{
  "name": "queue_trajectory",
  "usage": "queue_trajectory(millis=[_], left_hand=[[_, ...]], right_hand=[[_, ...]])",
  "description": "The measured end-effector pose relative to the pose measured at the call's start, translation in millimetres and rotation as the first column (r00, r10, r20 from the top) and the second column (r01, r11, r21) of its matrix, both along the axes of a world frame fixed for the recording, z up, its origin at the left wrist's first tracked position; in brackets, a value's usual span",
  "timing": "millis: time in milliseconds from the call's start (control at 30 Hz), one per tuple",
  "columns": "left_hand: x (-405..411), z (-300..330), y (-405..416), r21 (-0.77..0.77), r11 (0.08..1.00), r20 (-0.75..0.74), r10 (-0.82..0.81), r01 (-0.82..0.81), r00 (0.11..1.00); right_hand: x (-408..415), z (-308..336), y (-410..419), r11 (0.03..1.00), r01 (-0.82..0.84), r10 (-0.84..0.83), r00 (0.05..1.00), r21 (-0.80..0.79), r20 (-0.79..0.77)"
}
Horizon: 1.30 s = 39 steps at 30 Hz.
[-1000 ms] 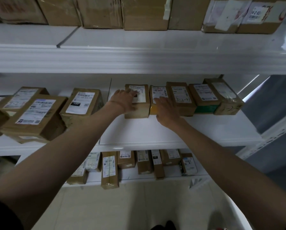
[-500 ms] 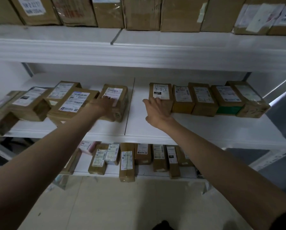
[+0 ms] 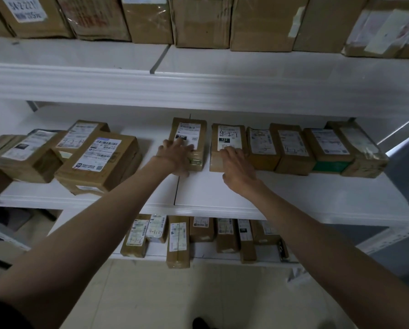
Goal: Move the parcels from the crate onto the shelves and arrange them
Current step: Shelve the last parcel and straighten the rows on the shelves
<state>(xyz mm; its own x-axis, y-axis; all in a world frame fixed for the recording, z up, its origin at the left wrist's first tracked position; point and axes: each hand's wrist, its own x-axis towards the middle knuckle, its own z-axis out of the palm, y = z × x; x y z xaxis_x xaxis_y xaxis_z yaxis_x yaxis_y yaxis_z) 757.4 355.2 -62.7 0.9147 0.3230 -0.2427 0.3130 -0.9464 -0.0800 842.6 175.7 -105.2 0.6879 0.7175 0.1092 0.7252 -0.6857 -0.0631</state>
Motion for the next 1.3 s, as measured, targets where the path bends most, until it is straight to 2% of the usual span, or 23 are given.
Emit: queue_trajectory(millis=[300, 400, 600, 733, 833, 900, 1167, 1300], left_hand=[[6, 8, -7, -0.04, 0.998, -0.026, -0.055, 0.054, 0.998], [-4, 16, 5, -0.052, 0.998, 0.011, -0.032, 0.033, 0.999], [-45, 40, 48, 0.012, 0.985, 0.049, 0.172, -0.173, 0.984], [-84, 47, 71, 0.113, 0.961, -0.013, 0.254, -0.251, 0.967], [-105, 34, 91, 0.062, 0.934, -0.101, 0.357, -0.353, 0.928], [-108, 26, 101, 0.032, 0.925, -0.074, 0.381, -0.379, 0.922], [-50, 25, 114, -0.086, 0.974, -0.093, 0.2, -0.208, 0.975], [-27, 21, 112, -0.006, 1.0, -0.054, -0.001, 0.0, 0.999]], right_hand=[[7, 12, 5, 1.0, 0.015, -0.015, 1.0, 0.023, 0.015], [5, 19, 15, 0.999, 0.002, -0.003, 1.0, 0.054, 0.027], [-14, 27, 60, 0.99, -0.11, 0.108, 0.994, 0.088, 0.027], [-34, 21, 90, 0.978, -0.185, 0.181, 0.982, 0.1, 0.052], [-44, 12, 103, 0.97, -0.214, 0.211, 0.977, 0.115, 0.042], [-49, 7, 106, 0.973, -0.204, 0.199, 0.979, 0.111, 0.055], [-42, -1, 108, 0.997, -0.031, 0.032, 0.999, 0.067, -0.009], [-42, -7, 111, 0.989, -0.017, 0.019, 1.0, 0.146, -0.011]])
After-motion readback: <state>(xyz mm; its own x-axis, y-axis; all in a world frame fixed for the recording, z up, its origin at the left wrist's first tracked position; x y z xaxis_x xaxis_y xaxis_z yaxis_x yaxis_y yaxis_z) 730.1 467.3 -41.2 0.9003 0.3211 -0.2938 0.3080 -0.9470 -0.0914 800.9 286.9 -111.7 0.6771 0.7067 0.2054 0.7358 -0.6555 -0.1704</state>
